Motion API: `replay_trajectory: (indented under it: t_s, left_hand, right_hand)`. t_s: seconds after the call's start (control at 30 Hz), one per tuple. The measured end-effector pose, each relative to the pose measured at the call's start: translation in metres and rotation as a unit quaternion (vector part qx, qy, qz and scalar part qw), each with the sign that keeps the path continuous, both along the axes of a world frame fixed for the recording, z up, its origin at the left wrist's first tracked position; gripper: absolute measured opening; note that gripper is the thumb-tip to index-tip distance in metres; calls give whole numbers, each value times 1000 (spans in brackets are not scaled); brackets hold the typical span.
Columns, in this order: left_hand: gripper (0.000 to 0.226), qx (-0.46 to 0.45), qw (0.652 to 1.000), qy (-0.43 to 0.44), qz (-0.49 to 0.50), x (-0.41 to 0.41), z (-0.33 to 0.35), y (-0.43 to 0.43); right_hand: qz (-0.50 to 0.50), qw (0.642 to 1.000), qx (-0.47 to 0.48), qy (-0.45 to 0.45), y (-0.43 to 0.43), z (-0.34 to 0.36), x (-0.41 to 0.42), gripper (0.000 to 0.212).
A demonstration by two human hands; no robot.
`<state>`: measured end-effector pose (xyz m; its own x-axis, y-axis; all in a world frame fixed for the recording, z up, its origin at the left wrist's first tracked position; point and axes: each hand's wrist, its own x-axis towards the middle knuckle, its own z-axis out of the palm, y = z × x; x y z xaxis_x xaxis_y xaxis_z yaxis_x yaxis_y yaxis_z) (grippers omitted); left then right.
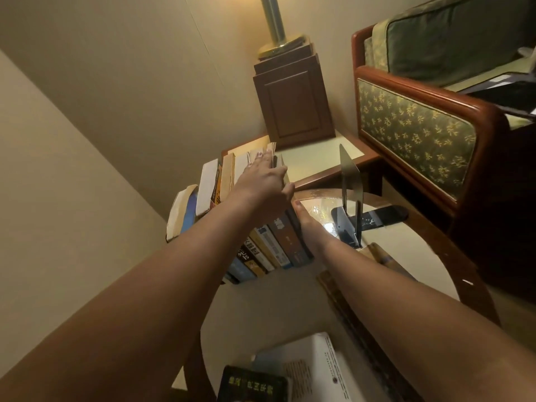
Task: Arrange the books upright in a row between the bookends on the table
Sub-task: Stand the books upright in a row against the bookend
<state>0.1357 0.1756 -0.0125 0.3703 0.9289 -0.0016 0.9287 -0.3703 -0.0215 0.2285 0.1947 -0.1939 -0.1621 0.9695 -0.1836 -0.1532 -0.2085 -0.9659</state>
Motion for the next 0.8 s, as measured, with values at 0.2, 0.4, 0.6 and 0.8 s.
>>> replay_trajectory:
  t_s: [0.2,0.4,0.6,0.8]
  left_hand:
    - [49,1,1000,-15,8,-1,0,-1]
    - [48,0,1000,-26,17,-3,0,-3]
    - [49,-2,999,-33,26,-4,0,-5]
    - [48,-2,998,-44,34,-1,3,-12]
  right_hand:
    - [-1,1000,-10,-24,-1,0,1,79]
    - [-13,992,3,-129,-8,20,10,64]
    - [18,950,68,-303,-58,35,34,40]
    - [131,721,208,-648,-151,13,55,67]
